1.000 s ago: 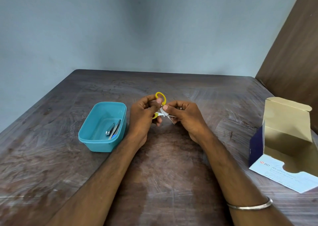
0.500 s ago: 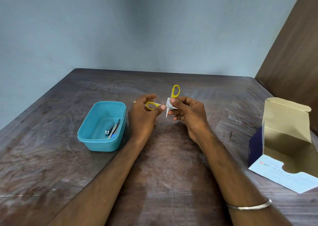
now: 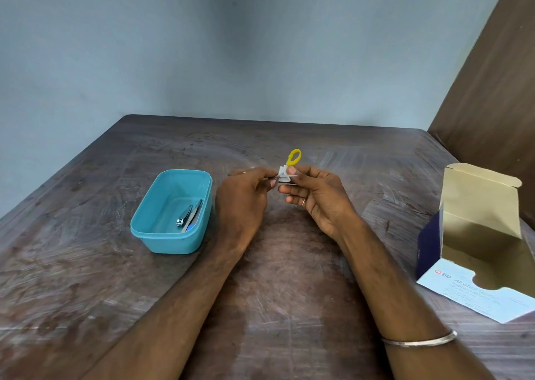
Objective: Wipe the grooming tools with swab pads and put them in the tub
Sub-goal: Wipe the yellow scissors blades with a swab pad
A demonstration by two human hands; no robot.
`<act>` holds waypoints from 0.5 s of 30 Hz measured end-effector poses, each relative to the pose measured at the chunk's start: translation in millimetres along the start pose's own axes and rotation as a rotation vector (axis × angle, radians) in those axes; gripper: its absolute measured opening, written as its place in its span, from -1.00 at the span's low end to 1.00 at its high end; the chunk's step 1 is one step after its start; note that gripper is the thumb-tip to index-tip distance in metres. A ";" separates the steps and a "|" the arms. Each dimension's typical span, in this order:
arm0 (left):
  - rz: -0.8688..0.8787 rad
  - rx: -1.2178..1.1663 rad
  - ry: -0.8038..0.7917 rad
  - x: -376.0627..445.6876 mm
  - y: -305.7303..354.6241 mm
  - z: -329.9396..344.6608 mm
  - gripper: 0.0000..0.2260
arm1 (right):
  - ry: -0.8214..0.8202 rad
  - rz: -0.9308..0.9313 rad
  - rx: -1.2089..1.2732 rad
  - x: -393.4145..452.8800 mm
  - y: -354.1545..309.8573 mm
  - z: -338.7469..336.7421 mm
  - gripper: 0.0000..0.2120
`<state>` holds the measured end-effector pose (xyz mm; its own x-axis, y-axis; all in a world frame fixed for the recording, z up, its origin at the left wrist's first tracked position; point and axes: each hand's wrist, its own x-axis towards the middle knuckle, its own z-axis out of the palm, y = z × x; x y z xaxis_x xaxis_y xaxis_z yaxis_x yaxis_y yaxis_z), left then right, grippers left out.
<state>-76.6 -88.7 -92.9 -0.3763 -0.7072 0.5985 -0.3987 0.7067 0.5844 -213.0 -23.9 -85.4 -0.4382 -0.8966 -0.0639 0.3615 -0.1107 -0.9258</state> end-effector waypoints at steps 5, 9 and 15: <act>-0.209 -0.204 -0.011 0.4 6.7 -0.2 -0.83 | 0.026 0.004 0.013 1.1 2.6 0.3 -0.92; -0.326 -0.389 -0.044 -0.9 10.3 5.0 -0.77 | 0.057 0.001 0.025 2.9 3.7 0.5 -0.90; -0.502 -0.789 -0.146 -3.0 17.5 3.6 -0.89 | 0.106 -0.043 0.024 4.6 3.7 -0.8 -0.85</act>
<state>-85.4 -74.3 -86.4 -0.4367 -0.8897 0.1334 0.1178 0.0904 0.9889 -214.4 -28.1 -89.4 -0.5377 -0.8407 -0.0650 0.3601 -0.1592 -0.9192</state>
